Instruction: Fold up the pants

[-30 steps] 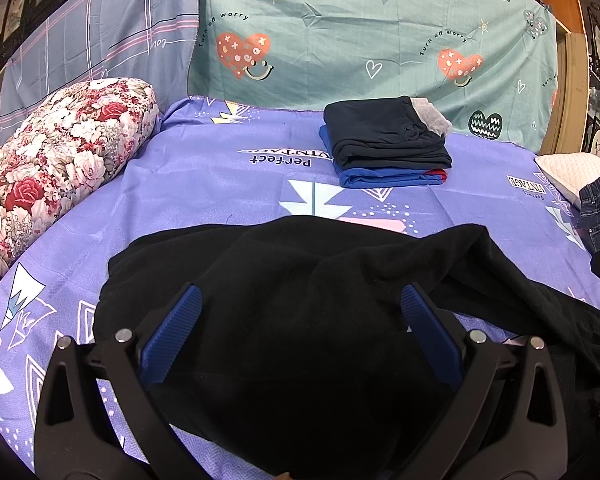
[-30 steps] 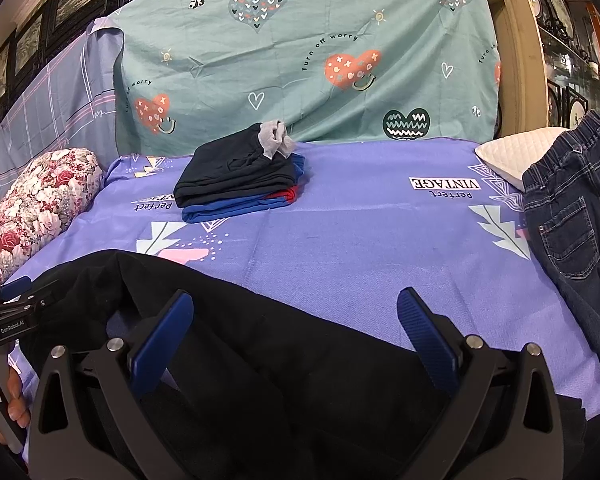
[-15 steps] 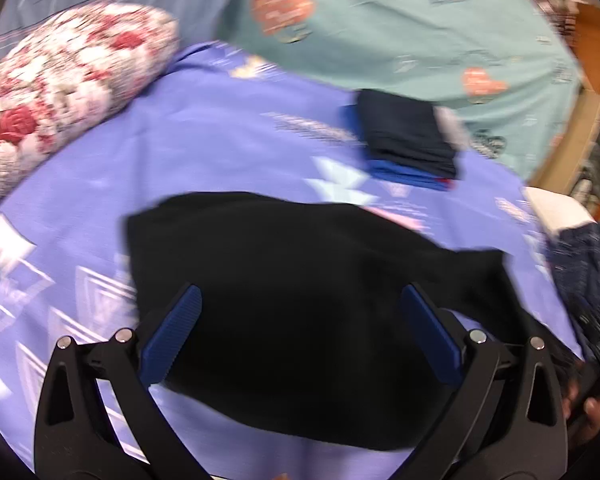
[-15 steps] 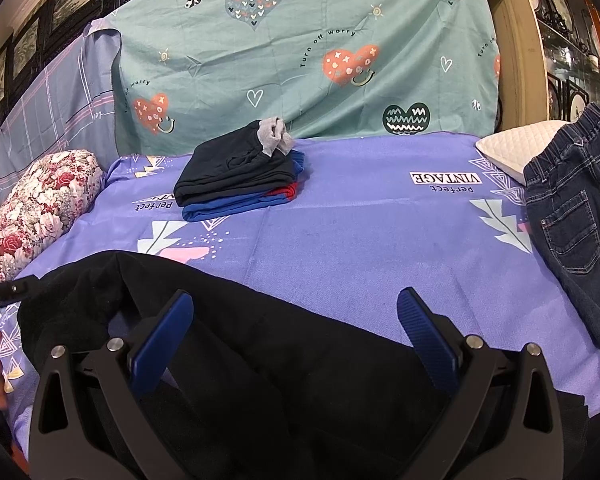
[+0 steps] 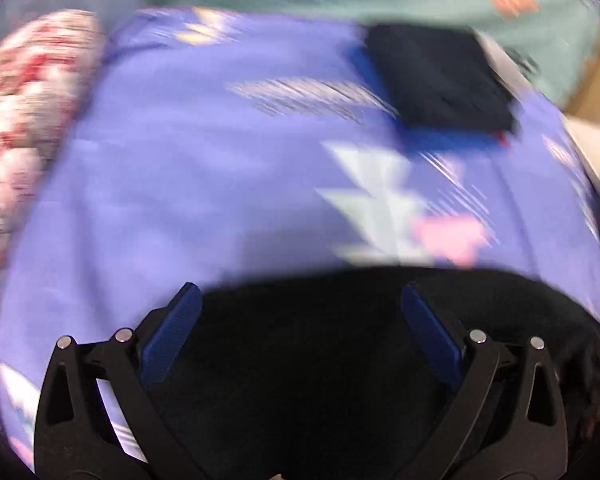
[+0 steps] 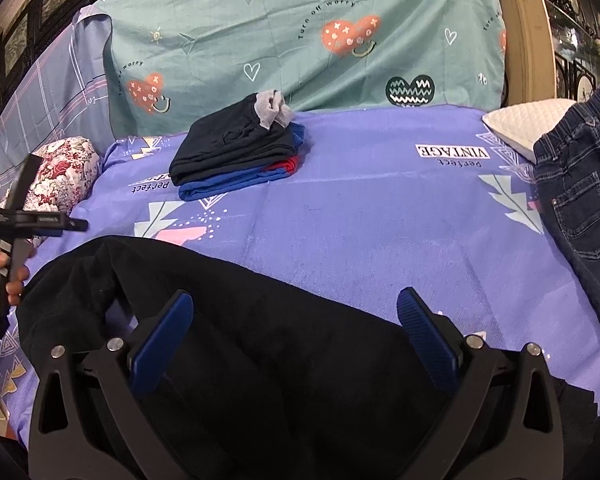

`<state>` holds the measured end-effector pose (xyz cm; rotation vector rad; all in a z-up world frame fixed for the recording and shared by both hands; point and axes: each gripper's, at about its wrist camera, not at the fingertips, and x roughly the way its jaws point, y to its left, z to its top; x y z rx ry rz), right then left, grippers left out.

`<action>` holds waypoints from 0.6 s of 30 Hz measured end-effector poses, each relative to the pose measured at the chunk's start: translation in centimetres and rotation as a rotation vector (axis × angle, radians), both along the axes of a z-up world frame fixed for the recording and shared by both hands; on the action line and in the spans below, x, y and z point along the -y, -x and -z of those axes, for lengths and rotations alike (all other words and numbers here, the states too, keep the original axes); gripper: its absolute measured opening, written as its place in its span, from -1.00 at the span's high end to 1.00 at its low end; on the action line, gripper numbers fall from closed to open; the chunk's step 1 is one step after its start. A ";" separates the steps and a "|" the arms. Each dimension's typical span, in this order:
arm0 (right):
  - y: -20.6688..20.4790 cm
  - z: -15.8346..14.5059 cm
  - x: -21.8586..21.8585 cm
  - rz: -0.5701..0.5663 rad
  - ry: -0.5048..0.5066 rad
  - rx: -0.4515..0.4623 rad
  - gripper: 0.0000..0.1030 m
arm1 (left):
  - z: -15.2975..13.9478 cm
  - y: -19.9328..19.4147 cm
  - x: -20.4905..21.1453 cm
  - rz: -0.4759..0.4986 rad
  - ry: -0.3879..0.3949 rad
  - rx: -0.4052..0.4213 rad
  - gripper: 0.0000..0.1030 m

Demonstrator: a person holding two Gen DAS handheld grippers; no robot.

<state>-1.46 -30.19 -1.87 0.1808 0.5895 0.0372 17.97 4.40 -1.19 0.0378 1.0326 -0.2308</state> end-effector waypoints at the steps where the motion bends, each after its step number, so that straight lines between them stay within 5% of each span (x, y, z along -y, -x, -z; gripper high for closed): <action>1: 0.0 0.1 0.2 0.002 -0.011 -0.004 -0.97 | 0.5 0.8 1.3 0.055 0.002 -0.022 -0.96; 4: -0.2 0.4 0.5 0.002 -0.034 -0.015 -0.97 | 3.5 5.8 5.4 0.227 -0.039 -0.105 -0.96; 6: -0.5 0.6 0.4 -0.009 -0.037 -0.030 -0.97 | 4.0 8.6 6.1 0.248 -0.099 -0.042 -0.96; 7: -0.6 0.6 0.2 -0.015 -0.034 -0.034 -0.97 | 3.6 9.5 5.4 0.244 -0.049 -0.045 -0.96; 13: -1.0 0.8 -0.6 -0.053 -0.011 -0.058 -0.97 | -1.2 12.6 -1.1 0.142 0.253 0.004 -0.96; 16: -1.2 0.9 -0.3 -0.044 -0.023 -0.064 -0.97 | -4.1 13.2 -7.2 0.007 0.289 0.087 -0.96; 18: -1.2 0.9 -0.2 -0.038 -0.028 -0.066 -0.97 | -3.8 11.9 -10.6 -0.128 0.282 0.056 -0.96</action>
